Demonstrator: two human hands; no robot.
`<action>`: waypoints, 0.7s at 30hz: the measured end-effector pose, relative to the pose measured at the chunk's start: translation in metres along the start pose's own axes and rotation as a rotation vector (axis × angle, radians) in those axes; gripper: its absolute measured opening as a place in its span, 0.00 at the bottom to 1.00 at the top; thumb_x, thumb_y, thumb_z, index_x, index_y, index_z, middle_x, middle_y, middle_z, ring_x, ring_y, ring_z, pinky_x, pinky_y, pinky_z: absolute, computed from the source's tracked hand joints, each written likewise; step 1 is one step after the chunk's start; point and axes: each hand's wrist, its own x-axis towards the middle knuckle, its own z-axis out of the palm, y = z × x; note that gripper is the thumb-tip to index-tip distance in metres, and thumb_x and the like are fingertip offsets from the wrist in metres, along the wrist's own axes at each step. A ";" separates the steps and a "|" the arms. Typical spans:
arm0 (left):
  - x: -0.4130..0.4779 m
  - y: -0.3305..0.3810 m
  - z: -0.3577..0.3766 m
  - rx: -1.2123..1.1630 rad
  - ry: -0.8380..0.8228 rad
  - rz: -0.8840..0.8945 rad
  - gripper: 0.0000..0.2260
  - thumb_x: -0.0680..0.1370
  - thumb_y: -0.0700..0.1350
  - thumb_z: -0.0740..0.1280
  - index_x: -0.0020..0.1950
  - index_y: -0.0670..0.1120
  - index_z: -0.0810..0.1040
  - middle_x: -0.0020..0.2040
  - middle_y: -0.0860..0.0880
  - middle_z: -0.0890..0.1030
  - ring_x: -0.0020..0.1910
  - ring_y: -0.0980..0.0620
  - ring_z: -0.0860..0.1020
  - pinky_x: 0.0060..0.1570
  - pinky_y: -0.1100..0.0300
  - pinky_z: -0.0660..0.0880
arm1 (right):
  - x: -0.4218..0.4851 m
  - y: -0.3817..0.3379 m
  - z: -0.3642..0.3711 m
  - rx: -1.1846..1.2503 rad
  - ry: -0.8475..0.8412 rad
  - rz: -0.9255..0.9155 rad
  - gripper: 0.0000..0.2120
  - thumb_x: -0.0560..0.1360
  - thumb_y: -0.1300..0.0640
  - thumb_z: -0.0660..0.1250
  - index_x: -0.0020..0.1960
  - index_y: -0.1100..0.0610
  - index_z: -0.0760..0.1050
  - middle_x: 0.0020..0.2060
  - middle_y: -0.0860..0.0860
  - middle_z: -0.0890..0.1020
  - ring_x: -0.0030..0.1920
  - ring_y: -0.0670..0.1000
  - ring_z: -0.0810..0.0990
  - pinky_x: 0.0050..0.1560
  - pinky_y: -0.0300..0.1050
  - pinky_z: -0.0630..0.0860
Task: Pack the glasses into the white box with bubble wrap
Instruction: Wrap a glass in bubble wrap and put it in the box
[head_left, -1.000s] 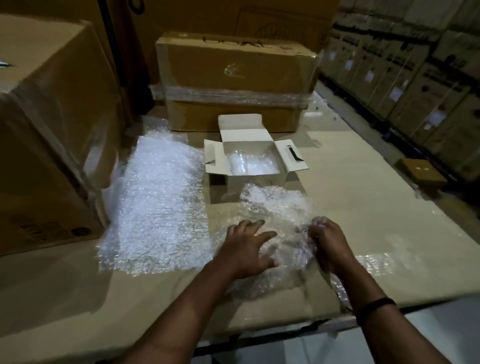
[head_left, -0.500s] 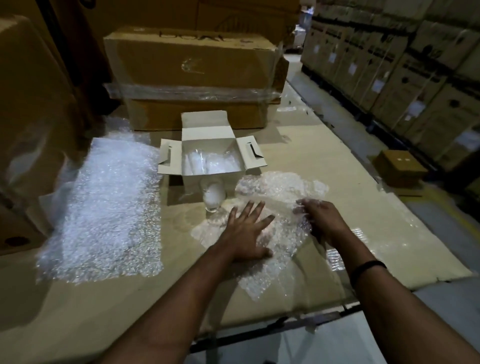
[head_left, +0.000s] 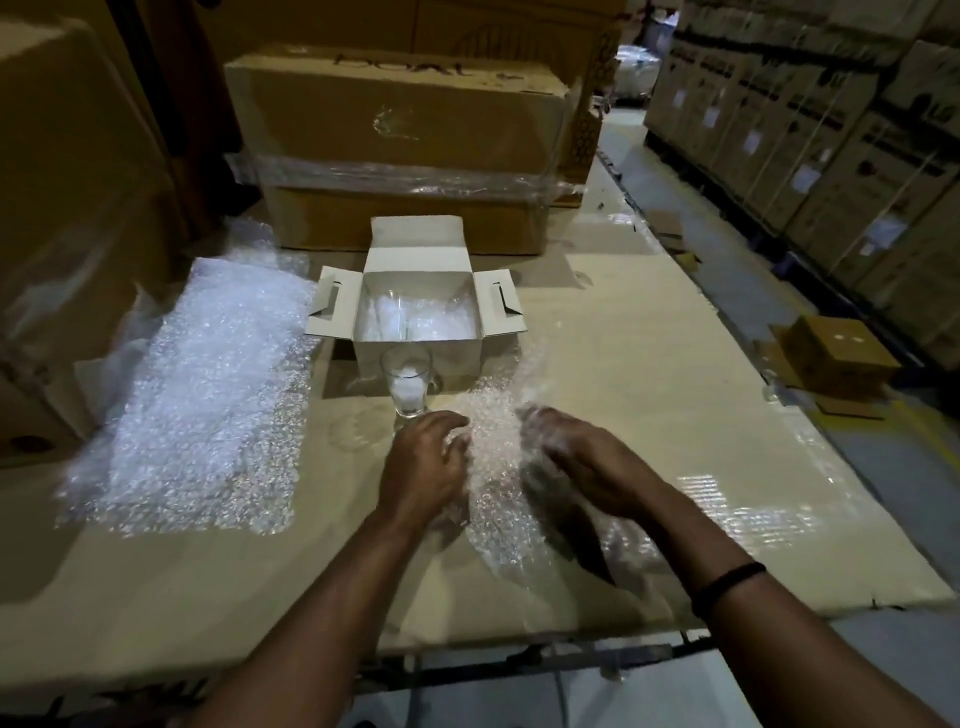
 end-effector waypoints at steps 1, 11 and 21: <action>-0.003 -0.003 -0.003 -0.047 0.060 -0.038 0.09 0.77 0.43 0.68 0.57 0.47 0.82 0.55 0.48 0.83 0.53 0.49 0.80 0.55 0.55 0.76 | 0.001 -0.004 0.006 -0.148 -0.080 -0.072 0.21 0.81 0.51 0.55 0.73 0.51 0.67 0.74 0.49 0.66 0.74 0.48 0.64 0.73 0.48 0.62; -0.021 -0.011 -0.009 -0.103 -0.030 -0.146 0.29 0.76 0.59 0.67 0.75 0.58 0.63 0.46 0.56 0.79 0.40 0.56 0.78 0.40 0.58 0.75 | -0.003 -0.001 0.030 -0.641 -0.221 -0.271 0.38 0.72 0.43 0.71 0.77 0.52 0.60 0.75 0.54 0.64 0.74 0.56 0.63 0.67 0.54 0.67; -0.011 -0.019 0.003 0.322 -0.031 -0.033 0.04 0.73 0.47 0.68 0.42 0.53 0.84 0.37 0.50 0.82 0.41 0.44 0.78 0.42 0.53 0.73 | -0.023 0.030 0.013 -0.107 0.327 0.383 0.11 0.72 0.55 0.65 0.54 0.49 0.77 0.45 0.51 0.83 0.46 0.55 0.81 0.45 0.46 0.77</action>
